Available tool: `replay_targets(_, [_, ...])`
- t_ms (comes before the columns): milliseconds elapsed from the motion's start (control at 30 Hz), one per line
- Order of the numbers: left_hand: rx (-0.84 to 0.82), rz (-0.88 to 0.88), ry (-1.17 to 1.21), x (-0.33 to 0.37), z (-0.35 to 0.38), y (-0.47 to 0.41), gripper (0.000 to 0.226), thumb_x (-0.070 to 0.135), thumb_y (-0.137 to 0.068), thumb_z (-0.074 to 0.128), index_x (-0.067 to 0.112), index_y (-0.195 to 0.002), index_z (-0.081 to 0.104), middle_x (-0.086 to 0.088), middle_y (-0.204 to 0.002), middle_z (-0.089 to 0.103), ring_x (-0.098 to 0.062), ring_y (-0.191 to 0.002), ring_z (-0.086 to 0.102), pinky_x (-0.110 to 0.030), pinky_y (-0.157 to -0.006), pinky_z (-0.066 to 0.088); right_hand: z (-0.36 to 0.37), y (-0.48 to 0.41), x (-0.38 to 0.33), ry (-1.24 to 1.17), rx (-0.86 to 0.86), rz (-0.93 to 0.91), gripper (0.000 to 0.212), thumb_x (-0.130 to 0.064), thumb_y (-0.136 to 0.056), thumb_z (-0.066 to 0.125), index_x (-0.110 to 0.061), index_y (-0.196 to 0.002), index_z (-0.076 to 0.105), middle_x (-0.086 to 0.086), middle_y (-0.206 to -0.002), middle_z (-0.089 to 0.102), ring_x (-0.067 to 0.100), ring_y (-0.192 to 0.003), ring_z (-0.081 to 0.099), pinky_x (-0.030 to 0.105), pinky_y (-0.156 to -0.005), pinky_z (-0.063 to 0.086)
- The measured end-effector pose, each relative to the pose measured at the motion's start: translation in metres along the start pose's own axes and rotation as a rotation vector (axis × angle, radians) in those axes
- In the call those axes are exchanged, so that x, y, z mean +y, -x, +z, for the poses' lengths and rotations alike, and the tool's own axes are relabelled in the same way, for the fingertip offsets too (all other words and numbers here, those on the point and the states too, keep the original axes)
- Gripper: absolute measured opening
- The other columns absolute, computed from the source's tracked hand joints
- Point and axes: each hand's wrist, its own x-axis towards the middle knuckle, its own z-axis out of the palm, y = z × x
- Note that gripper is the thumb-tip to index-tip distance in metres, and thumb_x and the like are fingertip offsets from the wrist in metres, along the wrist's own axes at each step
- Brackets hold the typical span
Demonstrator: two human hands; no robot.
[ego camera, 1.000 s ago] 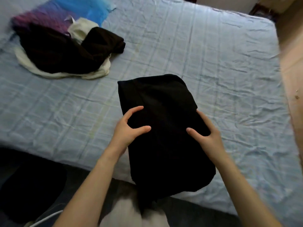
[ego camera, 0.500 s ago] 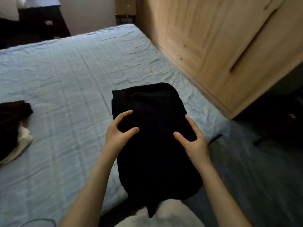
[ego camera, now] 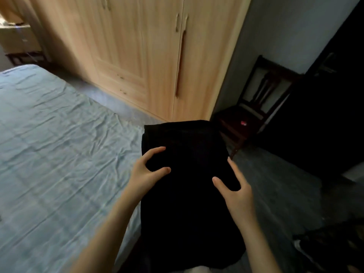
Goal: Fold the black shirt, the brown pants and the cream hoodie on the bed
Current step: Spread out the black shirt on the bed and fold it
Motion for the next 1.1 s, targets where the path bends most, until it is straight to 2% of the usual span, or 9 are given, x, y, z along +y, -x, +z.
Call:
replay_targets(133, [0.017, -0.031, 0.026, 0.013, 0.078, -0.065, 0.054, 0.012, -0.073, 0.081, 0.044, -0.114, 0.065, 0.016, -0.107, 0.068, 0.0, -0.098, 0.065, -0.018, -0.078, 0.052, -0.059, -0.085, 0.009, 0.01, -0.027, 0.017, 0.065, -0.04, -0.082, 0.077, -0.056, -0.136, 0.045, -0.037, -0.133, 0.051, -0.014, -0.121, 0.049, 0.019, -0.097, 0.046])
replay_targets(233, [0.062, -0.038, 0.018, 0.029, 0.109, -0.112, 0.055, 0.012, -0.072, 0.081, 0.043, -0.115, 0.065, 0.021, -0.103, 0.068, 0.001, -0.096, 0.065, -0.012, -0.078, 0.05, -0.083, -0.151, 0.004, 0.035, -0.076, -0.014, 0.063, -0.038, -0.082, 0.077, -0.054, -0.136, 0.047, -0.04, -0.13, 0.051, -0.016, -0.121, 0.048, 0.017, -0.097, 0.043])
replay_targets(367, [0.169, -0.033, -0.008, 0.033, 0.125, -0.177, 0.056, 0.008, -0.072, 0.081, 0.039, -0.116, 0.066, 0.018, -0.105, 0.069, 0.001, -0.098, 0.064, -0.011, -0.081, 0.048, -0.08, -0.243, 0.006, -0.002, -0.182, -0.042, 0.064, -0.033, -0.083, 0.076, -0.048, -0.139, 0.048, -0.037, -0.131, 0.052, -0.015, -0.121, 0.048, 0.017, -0.098, 0.042])
replay_targets(567, [0.334, -0.035, -0.037, 0.012, 0.109, -0.292, 0.054, 0.021, -0.068, 0.08, 0.046, -0.114, 0.064, 0.028, -0.108, 0.064, 0.007, -0.101, 0.061, -0.004, -0.077, 0.044, -0.017, -0.391, 0.014, 0.014, -0.319, -0.072, 0.062, -0.04, -0.082, 0.077, -0.055, -0.135, 0.048, -0.032, -0.132, 0.054, -0.007, -0.122, 0.052, 0.032, -0.103, 0.049])
replay_targets(667, [0.401, -0.04, -0.034, 0.008, 0.092, -0.356, 0.055, 0.02, -0.07, 0.08, 0.049, -0.114, 0.063, 0.033, -0.109, 0.062, 0.012, -0.101, 0.059, -0.001, -0.075, 0.043, 0.019, -0.465, 0.003, 0.04, -0.38, -0.11, 0.064, -0.04, -0.082, 0.077, -0.048, -0.139, 0.048, -0.026, -0.137, 0.053, -0.003, -0.126, 0.051, 0.037, -0.105, 0.048])
replay_targets(800, [0.514, -0.033, -0.017, 0.016, 0.069, -0.431, 0.055, 0.018, -0.071, 0.08, 0.049, -0.114, 0.063, 0.039, -0.109, 0.059, 0.02, -0.101, 0.054, 0.003, -0.074, 0.04, 0.065, -0.561, -0.028, 0.075, -0.465, -0.181, 0.065, -0.043, -0.08, 0.077, -0.049, -0.138, 0.049, -0.031, -0.135, 0.053, -0.012, -0.122, 0.049, 0.021, -0.101, 0.048])
replay_targets(900, [0.587, -0.052, -0.005, 0.017, 0.055, -0.479, 0.055, 0.019, -0.073, 0.08, 0.049, -0.115, 0.062, 0.037, -0.11, 0.06, 0.016, -0.102, 0.056, 0.0, -0.076, 0.043, 0.098, -0.623, -0.043, 0.057, -0.55, -0.226, 0.064, -0.042, -0.08, 0.077, -0.048, -0.138, 0.049, -0.037, -0.131, 0.052, -0.017, -0.119, 0.048, 0.005, -0.091, 0.046])
replay_targets(967, [0.638, -0.073, -0.007, 0.014, 0.048, -0.508, 0.056, 0.019, -0.073, 0.08, 0.049, -0.116, 0.062, 0.034, -0.111, 0.061, 0.012, -0.103, 0.058, -0.003, -0.078, 0.046, 0.122, -0.663, -0.047, 0.063, -0.608, -0.244, 0.064, -0.041, -0.081, 0.077, -0.047, -0.139, 0.048, -0.035, -0.132, 0.053, -0.015, -0.12, 0.049, 0.005, -0.092, 0.045])
replay_targets(1100, [0.755, -0.104, -0.044, 0.0, 0.037, -0.569, 0.057, 0.016, -0.073, 0.081, 0.046, -0.118, 0.062, 0.028, -0.111, 0.064, 0.009, -0.106, 0.059, -0.008, -0.085, 0.046, 0.173, -0.741, -0.043, 0.056, -0.74, -0.246, 0.063, -0.04, -0.082, 0.076, -0.046, -0.139, 0.049, -0.033, -0.132, 0.054, -0.012, -0.121, 0.051, 0.019, -0.099, 0.049])
